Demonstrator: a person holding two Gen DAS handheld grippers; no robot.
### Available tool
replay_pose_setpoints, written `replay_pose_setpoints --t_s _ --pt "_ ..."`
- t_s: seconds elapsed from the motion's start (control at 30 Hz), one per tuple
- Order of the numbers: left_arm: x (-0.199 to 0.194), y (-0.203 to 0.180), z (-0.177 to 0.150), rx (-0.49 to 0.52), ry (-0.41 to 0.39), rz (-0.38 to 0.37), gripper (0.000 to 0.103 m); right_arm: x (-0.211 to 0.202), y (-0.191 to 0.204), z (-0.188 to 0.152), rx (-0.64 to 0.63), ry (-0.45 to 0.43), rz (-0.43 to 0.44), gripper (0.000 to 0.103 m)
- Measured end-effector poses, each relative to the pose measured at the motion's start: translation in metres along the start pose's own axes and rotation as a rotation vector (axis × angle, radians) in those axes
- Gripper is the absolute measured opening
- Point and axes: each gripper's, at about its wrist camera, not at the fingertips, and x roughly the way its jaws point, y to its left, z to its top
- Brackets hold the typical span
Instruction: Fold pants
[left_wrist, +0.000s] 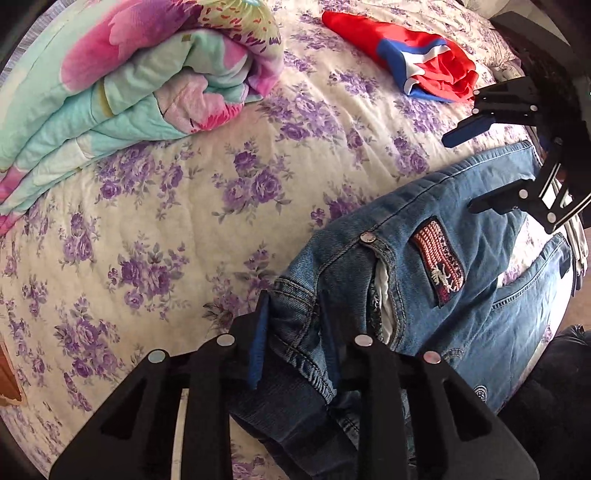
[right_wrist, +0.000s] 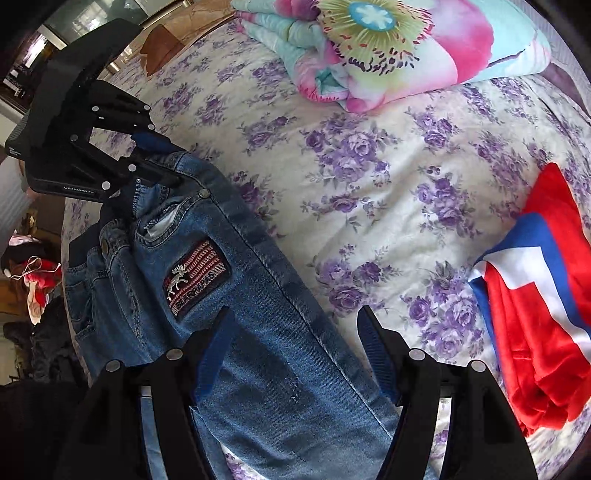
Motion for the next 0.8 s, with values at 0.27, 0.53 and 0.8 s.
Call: replay_pose_setpoints --t_s 0.27,0.53,0.8 --pt "-0.008 -0.004 -0.003 0.008 -0.01 -0.009 0.025 0.015 -0.013 0.009 -0.031 0.058 0.065 0.05" --pt "-0.017 -0.002 -0.005 0.0 -0.03 -0.025 0.025 0.05 -0.034 0.012 0.034 0.138 0.166 0.026" --pt "-0.027 -0.008 -0.011 0.005 -0.038 -0.01 0.025 -0.013 0.004 -0.007 -0.066 0.032 0.069 0.012"
